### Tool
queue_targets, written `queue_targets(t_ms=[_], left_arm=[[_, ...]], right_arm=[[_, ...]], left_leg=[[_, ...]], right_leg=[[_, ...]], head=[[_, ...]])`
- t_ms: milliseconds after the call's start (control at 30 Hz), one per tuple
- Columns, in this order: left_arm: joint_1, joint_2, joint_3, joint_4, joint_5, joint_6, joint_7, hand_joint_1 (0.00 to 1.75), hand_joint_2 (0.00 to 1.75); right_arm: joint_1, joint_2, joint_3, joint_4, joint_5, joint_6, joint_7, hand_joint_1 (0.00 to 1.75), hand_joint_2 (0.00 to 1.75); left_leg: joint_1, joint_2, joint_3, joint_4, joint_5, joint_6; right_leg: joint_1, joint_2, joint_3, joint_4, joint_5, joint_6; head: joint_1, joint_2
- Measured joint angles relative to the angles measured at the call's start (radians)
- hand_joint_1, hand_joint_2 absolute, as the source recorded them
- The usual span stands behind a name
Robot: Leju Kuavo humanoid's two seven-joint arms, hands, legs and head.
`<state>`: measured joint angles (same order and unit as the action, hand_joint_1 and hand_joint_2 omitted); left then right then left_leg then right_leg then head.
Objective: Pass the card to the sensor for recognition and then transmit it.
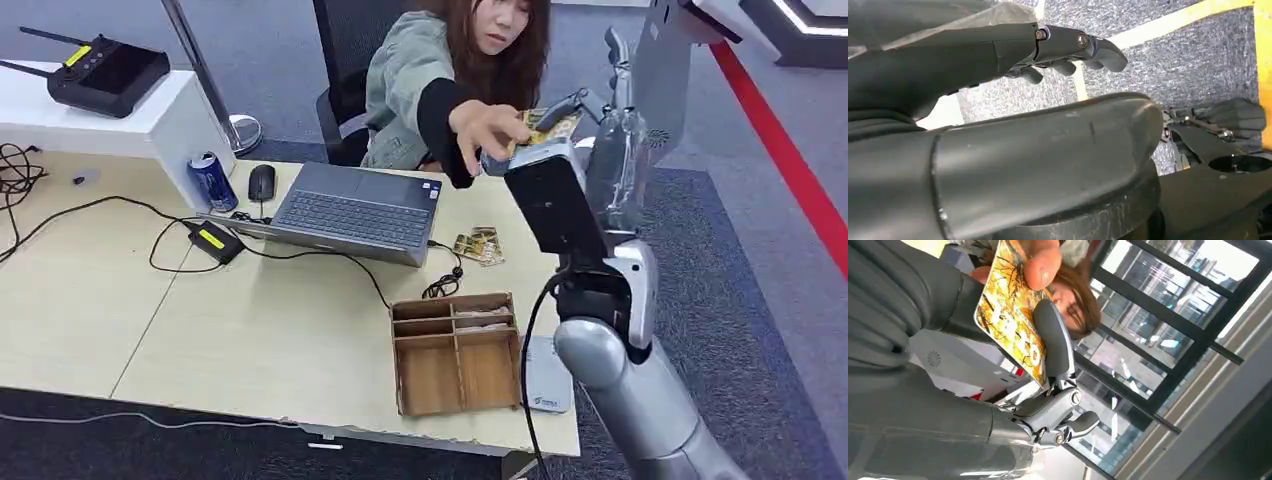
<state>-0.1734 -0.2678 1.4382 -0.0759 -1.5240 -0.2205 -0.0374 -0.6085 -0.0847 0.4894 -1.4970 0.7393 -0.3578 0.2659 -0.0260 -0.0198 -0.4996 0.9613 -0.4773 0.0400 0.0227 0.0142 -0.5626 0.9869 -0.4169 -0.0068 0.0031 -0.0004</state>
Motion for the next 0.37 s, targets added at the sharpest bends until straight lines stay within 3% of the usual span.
queue_targets(t_ms=[33,67,100,367], left_arm=[[0.0,0.0,0.0,0.0,0.0,0.0,0.001,0.0,0.0],[0.0,0.0,-0.002,0.0,0.0,-0.001,0.002,0.0,0.0],[0.0,0.0,-0.003,0.0,0.0,-0.001,0.002,0.0,0.0],[0.001,-0.002,-0.019,-0.003,0.0,-0.001,0.002,0.0,0.0]], right_arm=[[-0.004,0.005,0.003,0.015,-0.002,-0.002,-0.003,1.75,1.75],[-0.009,0.01,0.005,0.032,-0.003,-0.006,-0.006,0.4,1.75],[-0.011,0.014,0.007,0.042,-0.004,-0.009,-0.008,0.0,1.75],[-0.017,0.037,0.017,0.151,-0.058,-0.04,-0.043,0.0,1.75]], left_leg=[[0.0,0.0,0.0,0.0,0.0,0.0],[0.0,0.0,0.0,0.0,0.0,0.0],[0.0,0.0,0.0,0.0,0.0,0.0],[0.0,0.0,0.0,0.0,0.0,0.0]], right_leg=[[0.0,0.0,0.0,0.0,0.0,0.0],[0.0,0.0,0.0,0.0,0.0,0.0],[0.0,0.0,0.0,0.0,0.0,0.0],[0.0,0.0,0.0,0.0,0.0,0.0]], head=[[0.0,0.0],[0.0,0.0],[0.0,0.0],[0.0,0.0]])
